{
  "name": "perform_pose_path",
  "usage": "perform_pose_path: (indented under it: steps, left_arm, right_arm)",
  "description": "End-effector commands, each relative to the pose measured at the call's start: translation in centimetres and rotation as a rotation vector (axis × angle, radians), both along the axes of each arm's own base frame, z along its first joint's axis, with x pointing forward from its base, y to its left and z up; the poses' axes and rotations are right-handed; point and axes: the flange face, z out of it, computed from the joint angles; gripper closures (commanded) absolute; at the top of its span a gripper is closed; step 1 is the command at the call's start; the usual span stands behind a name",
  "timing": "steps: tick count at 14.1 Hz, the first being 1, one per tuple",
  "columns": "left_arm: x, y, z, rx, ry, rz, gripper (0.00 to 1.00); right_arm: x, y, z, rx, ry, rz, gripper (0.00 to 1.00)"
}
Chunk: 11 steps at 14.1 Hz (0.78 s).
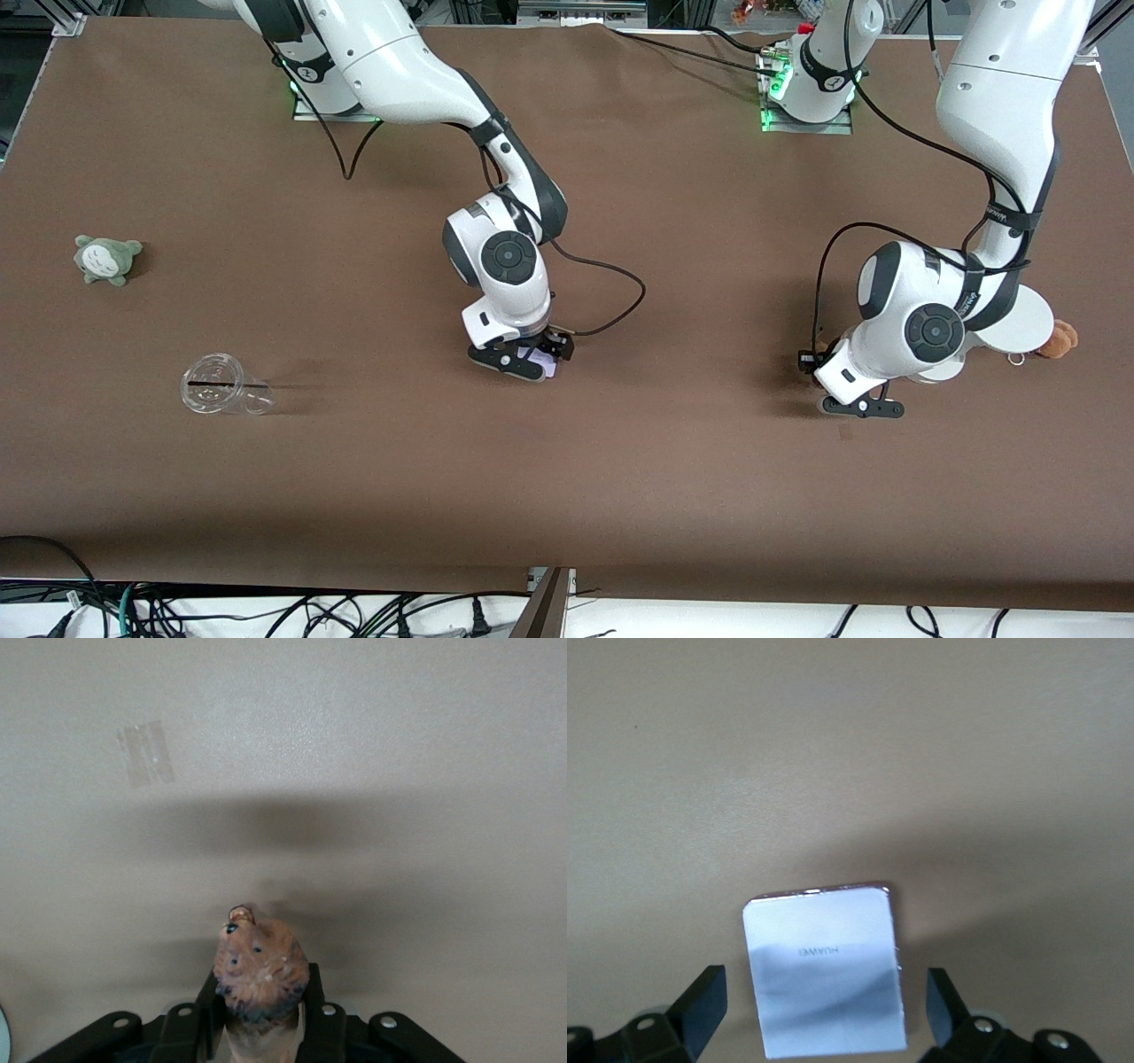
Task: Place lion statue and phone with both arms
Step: 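Carry the lion toward the white lamp while the right gripper lifts the phone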
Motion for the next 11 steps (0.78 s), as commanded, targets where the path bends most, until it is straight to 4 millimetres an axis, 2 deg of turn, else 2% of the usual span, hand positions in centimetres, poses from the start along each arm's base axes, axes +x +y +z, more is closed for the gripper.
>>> perform_pose_path:
  steps: [1,2,6,9,10,11]
  left_arm:
    - [0.0,0.5,0.3,0.012,-0.002,-0.023,0.05]
    - [0.1,0.7,1.1,0.014,-0.008,-0.023,0.00]
    - [-0.6,0.5,8.6,0.042,0.051,-0.018,0.00]
    - [-1.7,-1.5,17.7,0.065,0.022,-0.042,0.00]
    - [-2.1,-2.1,20.9,0.072,0.021,-0.048,0.00]
    - [-2.4,-2.3,23.7,0.078,0.015,-0.048,0.00]
  right_arm:
    - [0.3,0.6,-0.7,0.005,-0.021,-0.009,0.00]
    - [0.3,0.6,-0.8,0.005,-0.021,-0.007,0.00]
    - [-0.6,1.6,-2.6,0.006,-0.034,0.015,0.00]
    - [-0.8,1.8,-3.8,0.008,-0.044,0.027,0.00]
    - [-0.6,1.6,-3.7,0.007,-0.047,0.034,0.09]
    - [-0.4,1.4,-3.7,0.002,-0.049,0.053,0.43]
